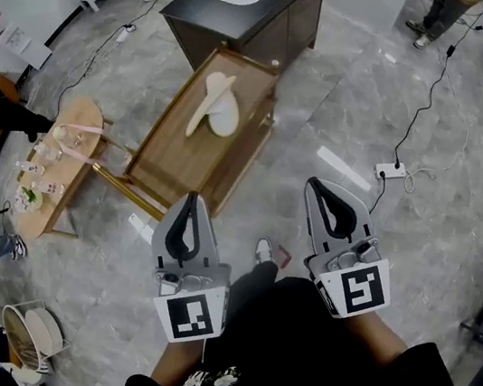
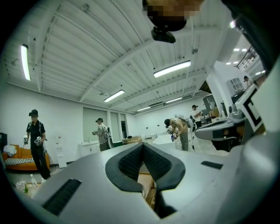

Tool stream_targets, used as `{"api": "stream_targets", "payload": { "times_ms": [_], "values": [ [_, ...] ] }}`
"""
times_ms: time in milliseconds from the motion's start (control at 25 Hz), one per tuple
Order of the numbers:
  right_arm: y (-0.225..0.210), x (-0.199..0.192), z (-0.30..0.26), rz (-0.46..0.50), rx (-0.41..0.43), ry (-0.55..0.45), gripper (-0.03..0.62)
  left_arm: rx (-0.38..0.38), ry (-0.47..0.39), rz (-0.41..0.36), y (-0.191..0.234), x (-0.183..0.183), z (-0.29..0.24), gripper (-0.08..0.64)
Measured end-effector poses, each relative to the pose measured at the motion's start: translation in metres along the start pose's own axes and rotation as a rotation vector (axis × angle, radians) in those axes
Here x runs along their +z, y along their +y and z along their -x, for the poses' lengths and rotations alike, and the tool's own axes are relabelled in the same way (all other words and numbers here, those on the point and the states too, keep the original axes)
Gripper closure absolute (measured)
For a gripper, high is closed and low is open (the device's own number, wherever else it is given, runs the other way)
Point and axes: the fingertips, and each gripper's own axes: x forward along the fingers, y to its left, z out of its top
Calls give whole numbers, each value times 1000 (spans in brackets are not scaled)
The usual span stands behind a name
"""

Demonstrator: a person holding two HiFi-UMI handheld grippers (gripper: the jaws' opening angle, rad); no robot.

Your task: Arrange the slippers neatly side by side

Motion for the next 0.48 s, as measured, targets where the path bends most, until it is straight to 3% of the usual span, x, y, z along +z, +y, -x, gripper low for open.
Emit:
{"api": "stream_targets", "payload": {
  "times_ms": [480],
  "values": [
    [-3, -2, -43, -7, -51, 2, 594, -44, -19, 11, 32, -14, -37, 560]
  ]
}}
